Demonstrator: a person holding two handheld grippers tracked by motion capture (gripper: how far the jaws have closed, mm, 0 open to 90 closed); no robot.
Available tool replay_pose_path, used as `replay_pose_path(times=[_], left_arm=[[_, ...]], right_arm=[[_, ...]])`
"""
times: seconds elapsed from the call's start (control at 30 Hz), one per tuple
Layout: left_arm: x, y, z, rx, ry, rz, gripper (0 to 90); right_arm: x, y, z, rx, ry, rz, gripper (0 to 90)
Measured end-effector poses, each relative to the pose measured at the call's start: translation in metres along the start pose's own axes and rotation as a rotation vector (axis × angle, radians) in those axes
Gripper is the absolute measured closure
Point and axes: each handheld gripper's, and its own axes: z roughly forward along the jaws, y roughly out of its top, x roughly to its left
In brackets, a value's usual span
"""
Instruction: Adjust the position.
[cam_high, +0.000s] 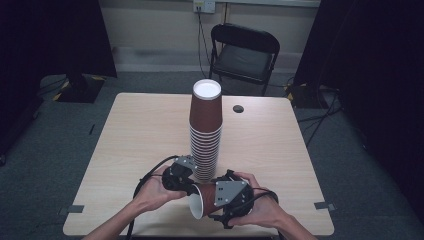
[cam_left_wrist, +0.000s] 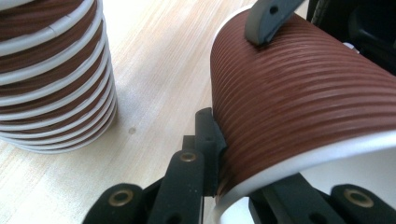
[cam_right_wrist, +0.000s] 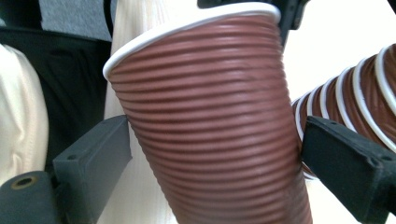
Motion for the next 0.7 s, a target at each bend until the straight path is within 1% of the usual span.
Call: replay_pose_path(times=[0.07, 0.1, 0.23, 0.27, 0.33, 0.37, 0.4, 0.43, 0.47, 0.5, 0.57, 0.6, 0.63, 0.67, 0.7], left_arm=[[0.003, 0.002, 0.000, -0.003, -0.021, -0.009, 85.9], [0.002, 0.003, 0.000, 0.005, -0.006, -0.013, 86.0], [0.003, 0.005, -0.001, -0.004, -0.012, -0.023, 86.1], [0.003, 0.007, -0.001, 0.005, -0.015, -0.033, 86.0], [0.003, 0.008, -0.001, 0.006, -0.018, -0.032, 86.1], [0.004, 0.009, 0.001, 0.002, -0.032, -0.042, 86.1], [0.004, 0.009, 0.001, 0.002, -0.032, -0.042, 86.1], [0.004, 0.009, 0.002, -0.003, -0.032, -0.052, 86.1], [0.005, 0.009, 0.002, -0.005, -0.040, -0.059, 86.1], [0.005, 0.010, 0.002, 0.009, -0.020, -0.073, 86.1], [0.006, 0.010, 0.002, 0.016, -0.019, -0.076, 86.1], [0.007, 0.011, 0.001, 0.027, -0.006, -0.074, 86.1], [0.009, 0.009, 0.002, 0.006, -0.033, -0.084, 86.0], [0.009, 0.009, 0.003, 0.001, -0.037, -0.090, 86.0], [0.010, 0.009, 0.003, 0.016, -0.027, -0.090, 86.1]], right_arm=[[0.001, 0.001, 0.002, 0.012, -0.012, -0.032, 7.3], [0.001, 0.002, 0.003, 0.025, -0.023, -0.046, 7.4], [0.001, 0.003, 0.003, 0.028, -0.040, -0.059, 7.1], [0.001, 0.004, 0.004, 0.043, -0.045, -0.069, 7.2], [0.001, 0.005, 0.006, 0.045, -0.045, -0.075, 7.2], [0.003, 0.006, 0.010, 0.065, -0.068, -0.093, 7.3], [0.003, 0.006, 0.010, 0.065, -0.068, -0.093, 7.3], [0.003, 0.006, 0.012, 0.073, -0.068, -0.108, 7.3], [0.002, 0.007, 0.014, 0.077, -0.074, -0.112, 7.3], [0.002, 0.007, 0.016, 0.075, -0.068, -0.103, 7.3], [0.001, 0.007, 0.018, 0.078, -0.070, -0.107, 7.3], [0.001, 0.008, 0.019, 0.086, -0.072, -0.099, 7.2], [0.001, 0.008, 0.021, 0.087, -0.075, -0.109, 7.2], [0.000, 0.009, 0.022, 0.089, -0.080, -0.108, 7.2], [0.000, 0.009, 0.024, 0.095, -0.080, -0.106, 7.2]])
